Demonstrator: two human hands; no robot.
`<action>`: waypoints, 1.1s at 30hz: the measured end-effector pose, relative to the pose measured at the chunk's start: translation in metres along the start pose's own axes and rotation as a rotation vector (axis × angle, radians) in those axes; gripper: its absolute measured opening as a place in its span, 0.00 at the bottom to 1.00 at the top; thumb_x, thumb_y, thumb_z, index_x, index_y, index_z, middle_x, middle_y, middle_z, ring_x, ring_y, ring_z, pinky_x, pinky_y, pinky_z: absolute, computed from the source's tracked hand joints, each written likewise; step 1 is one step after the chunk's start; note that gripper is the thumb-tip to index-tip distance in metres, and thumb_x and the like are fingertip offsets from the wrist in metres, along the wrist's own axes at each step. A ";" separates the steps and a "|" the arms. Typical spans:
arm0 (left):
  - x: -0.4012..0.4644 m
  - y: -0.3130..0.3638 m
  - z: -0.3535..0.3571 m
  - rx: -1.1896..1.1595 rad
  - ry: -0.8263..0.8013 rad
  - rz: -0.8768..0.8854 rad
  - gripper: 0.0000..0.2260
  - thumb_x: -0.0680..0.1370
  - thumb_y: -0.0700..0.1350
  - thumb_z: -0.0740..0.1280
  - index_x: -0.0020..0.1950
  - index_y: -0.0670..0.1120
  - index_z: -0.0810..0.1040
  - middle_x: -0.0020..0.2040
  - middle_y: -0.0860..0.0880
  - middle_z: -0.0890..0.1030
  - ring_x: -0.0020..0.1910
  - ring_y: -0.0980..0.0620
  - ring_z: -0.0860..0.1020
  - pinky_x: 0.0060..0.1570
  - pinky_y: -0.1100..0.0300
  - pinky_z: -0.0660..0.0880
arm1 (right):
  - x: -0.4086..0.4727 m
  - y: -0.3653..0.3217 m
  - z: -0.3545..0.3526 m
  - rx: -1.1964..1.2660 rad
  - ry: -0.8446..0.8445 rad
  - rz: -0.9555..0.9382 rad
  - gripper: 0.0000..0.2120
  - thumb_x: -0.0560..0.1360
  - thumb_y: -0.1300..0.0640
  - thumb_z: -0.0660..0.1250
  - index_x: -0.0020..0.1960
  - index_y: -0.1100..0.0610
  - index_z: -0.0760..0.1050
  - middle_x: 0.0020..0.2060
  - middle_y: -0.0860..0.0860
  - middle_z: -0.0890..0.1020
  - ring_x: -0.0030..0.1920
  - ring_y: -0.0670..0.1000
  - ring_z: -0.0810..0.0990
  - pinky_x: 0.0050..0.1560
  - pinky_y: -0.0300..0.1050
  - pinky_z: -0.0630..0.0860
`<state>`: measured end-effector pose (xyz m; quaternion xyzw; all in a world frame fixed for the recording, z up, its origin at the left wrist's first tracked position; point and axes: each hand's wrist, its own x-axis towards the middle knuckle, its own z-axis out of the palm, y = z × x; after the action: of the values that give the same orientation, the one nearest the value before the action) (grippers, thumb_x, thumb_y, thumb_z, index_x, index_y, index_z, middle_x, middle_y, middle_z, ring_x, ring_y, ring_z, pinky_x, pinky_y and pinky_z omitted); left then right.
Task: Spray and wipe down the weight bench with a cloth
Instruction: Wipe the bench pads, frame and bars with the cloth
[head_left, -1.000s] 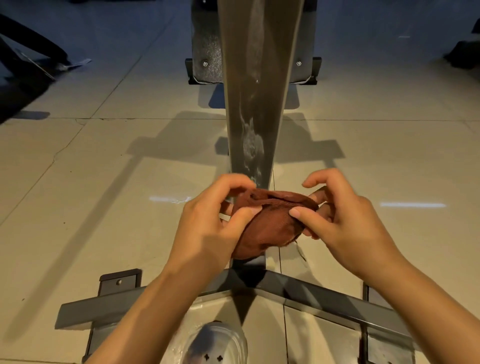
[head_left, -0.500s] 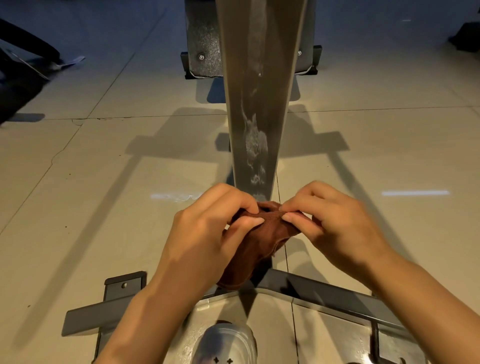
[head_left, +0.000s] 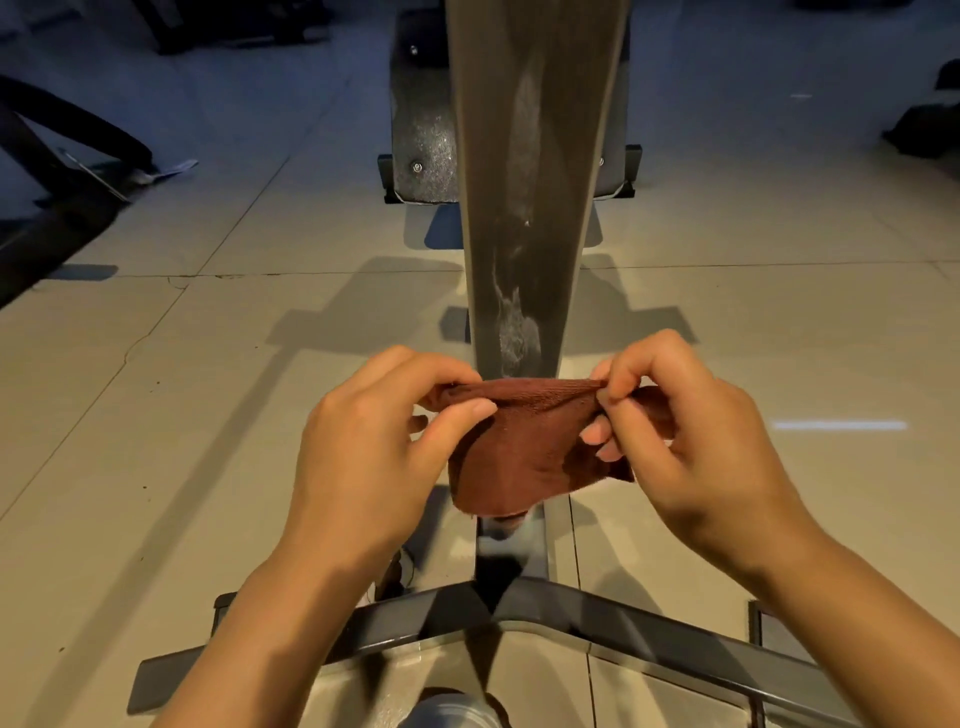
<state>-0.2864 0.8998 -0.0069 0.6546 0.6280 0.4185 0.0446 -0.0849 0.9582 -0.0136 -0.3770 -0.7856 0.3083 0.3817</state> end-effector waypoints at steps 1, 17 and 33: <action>0.005 0.004 -0.004 -0.027 0.022 -0.025 0.05 0.74 0.59 0.69 0.46 0.59 0.78 0.41 0.63 0.76 0.46 0.60 0.77 0.40 0.69 0.76 | 0.004 -0.006 -0.003 -0.055 0.029 -0.074 0.13 0.76 0.67 0.58 0.43 0.49 0.71 0.39 0.47 0.78 0.41 0.49 0.79 0.38 0.48 0.78; 0.121 0.058 -0.045 -0.551 0.391 -0.368 0.11 0.82 0.44 0.58 0.61 0.59 0.66 0.54 0.61 0.72 0.55 0.59 0.75 0.53 0.64 0.71 | 0.171 -0.084 -0.038 -1.017 0.402 -0.818 0.28 0.78 0.51 0.64 0.75 0.59 0.62 0.75 0.54 0.62 0.68 0.58 0.64 0.74 0.51 0.54; 0.112 0.061 -0.012 -0.806 0.404 -0.317 0.18 0.79 0.59 0.48 0.56 0.59 0.75 0.53 0.62 0.79 0.54 0.69 0.75 0.49 0.76 0.68 | 0.141 -0.073 -0.029 -0.933 0.436 -0.690 0.27 0.79 0.46 0.59 0.71 0.62 0.68 0.73 0.58 0.66 0.66 0.61 0.65 0.70 0.55 0.60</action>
<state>-0.2618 0.9780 0.0915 0.3867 0.5040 0.7357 0.2350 -0.1466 1.0419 0.1094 -0.2826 -0.8181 -0.2931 0.4061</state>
